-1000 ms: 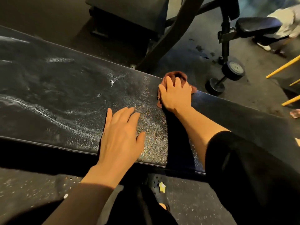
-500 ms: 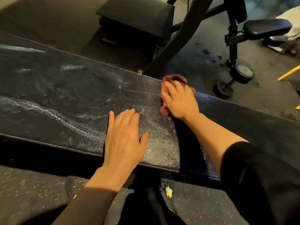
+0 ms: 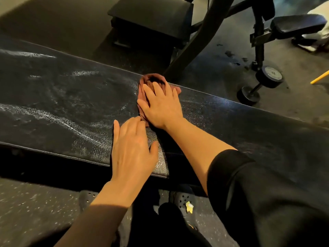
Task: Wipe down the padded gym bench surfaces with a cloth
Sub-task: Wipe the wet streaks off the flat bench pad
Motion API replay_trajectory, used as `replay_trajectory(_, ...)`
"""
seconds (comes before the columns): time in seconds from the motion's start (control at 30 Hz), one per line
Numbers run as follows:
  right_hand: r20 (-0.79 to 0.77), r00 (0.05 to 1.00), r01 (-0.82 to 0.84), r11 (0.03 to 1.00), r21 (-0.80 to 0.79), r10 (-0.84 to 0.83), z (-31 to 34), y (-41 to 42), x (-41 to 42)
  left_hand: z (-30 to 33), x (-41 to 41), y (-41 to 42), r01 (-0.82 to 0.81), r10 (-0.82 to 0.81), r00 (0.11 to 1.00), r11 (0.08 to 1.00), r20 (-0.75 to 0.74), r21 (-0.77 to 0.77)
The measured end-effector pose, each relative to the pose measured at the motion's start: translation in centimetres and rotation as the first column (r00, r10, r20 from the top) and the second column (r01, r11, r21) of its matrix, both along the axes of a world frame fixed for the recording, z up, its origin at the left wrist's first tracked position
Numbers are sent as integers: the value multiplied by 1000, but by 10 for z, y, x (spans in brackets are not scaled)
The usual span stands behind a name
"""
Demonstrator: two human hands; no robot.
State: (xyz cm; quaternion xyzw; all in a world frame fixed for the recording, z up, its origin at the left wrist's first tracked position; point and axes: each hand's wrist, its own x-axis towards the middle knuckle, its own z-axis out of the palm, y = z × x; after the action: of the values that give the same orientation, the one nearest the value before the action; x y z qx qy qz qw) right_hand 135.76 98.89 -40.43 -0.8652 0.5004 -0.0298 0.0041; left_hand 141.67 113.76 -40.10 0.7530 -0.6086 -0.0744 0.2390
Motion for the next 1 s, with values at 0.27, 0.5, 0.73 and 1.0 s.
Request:
replay_trajectory(0.27, -90, 979, 183, 983, 7, -182, 8, -4, -115, 2, -39, -4, 173, -173, 984, 985, 43, 11)
replay_trajectory(0.5, -138, 923, 358, 933, -34, -359, 0, 3, -177, -2, -24, 9, 164, -164, 984, 986, 63, 6)
replay_trajectory(0.73, -7, 984, 179, 984, -9, -179, 5, 60, -29, -2, 3, 40, 28, -29, 999, 999, 24, 16)
replay_trajectory(1.0, -39, 998, -40, 999, 1, 40, 7, 84, -56, 0, 2, 75, -45, 44, 997, 999, 59, 30)
